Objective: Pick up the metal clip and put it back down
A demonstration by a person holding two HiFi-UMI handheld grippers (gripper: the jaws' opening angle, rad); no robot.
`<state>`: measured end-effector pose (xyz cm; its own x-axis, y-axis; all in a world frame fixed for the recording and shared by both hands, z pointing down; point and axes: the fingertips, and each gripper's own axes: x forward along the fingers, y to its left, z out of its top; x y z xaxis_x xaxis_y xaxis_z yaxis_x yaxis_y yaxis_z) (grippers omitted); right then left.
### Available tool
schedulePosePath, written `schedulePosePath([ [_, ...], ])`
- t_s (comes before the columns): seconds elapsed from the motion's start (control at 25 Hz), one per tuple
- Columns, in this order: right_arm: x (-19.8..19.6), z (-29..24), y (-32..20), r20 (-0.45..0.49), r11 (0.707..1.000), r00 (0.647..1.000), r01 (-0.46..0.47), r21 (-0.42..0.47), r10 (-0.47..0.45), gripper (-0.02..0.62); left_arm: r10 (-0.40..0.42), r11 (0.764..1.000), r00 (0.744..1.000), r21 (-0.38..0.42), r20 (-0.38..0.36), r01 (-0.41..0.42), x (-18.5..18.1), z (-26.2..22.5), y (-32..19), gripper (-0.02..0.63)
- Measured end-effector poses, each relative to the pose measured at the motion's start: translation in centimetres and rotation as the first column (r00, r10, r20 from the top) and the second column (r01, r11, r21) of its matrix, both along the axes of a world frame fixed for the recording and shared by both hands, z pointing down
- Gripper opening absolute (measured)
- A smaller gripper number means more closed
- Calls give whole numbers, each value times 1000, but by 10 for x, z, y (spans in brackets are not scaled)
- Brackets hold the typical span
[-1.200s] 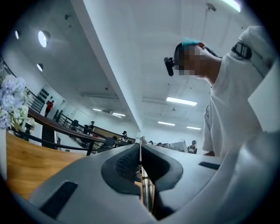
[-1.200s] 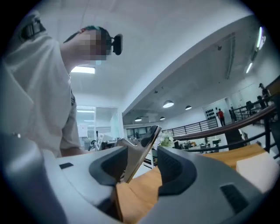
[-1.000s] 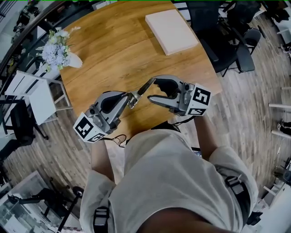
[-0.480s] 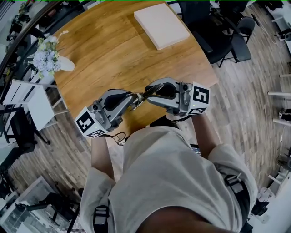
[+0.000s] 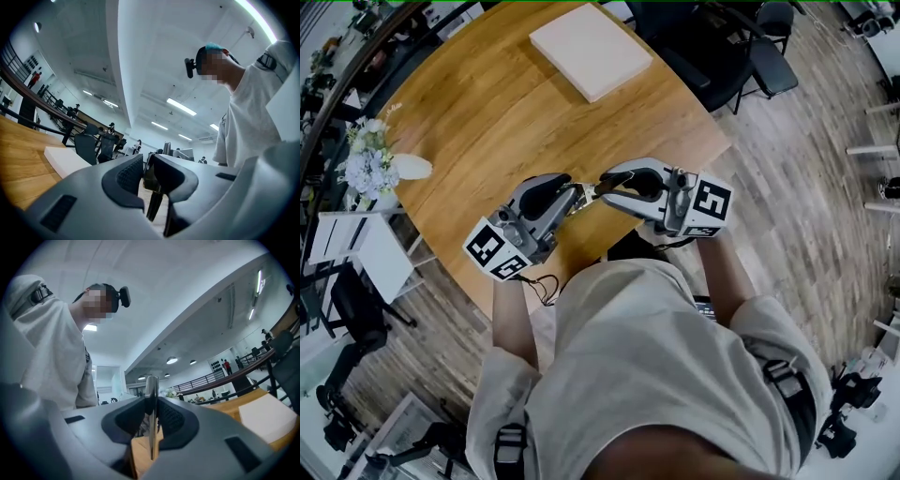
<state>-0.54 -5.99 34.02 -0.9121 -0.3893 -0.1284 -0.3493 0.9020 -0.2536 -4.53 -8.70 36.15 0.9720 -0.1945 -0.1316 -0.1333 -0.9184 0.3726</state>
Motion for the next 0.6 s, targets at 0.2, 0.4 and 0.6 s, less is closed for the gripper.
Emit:
schedulePosePath([
  [0.2,39,15,-4,-57,993,992,-114,-7,113,91,-3,999,998,-47,58,6,27,23,-12,61],
  [0.4,71,42,-13,-205,973,952,-231,-1,226,89,-21,998,993,-62,120,28,43,44,-22,61],
  [0.6,93,65,-20,-343,952,891,-303,37,297,89,-98,993,977,-47,188,108,57,66,-30,54],
])
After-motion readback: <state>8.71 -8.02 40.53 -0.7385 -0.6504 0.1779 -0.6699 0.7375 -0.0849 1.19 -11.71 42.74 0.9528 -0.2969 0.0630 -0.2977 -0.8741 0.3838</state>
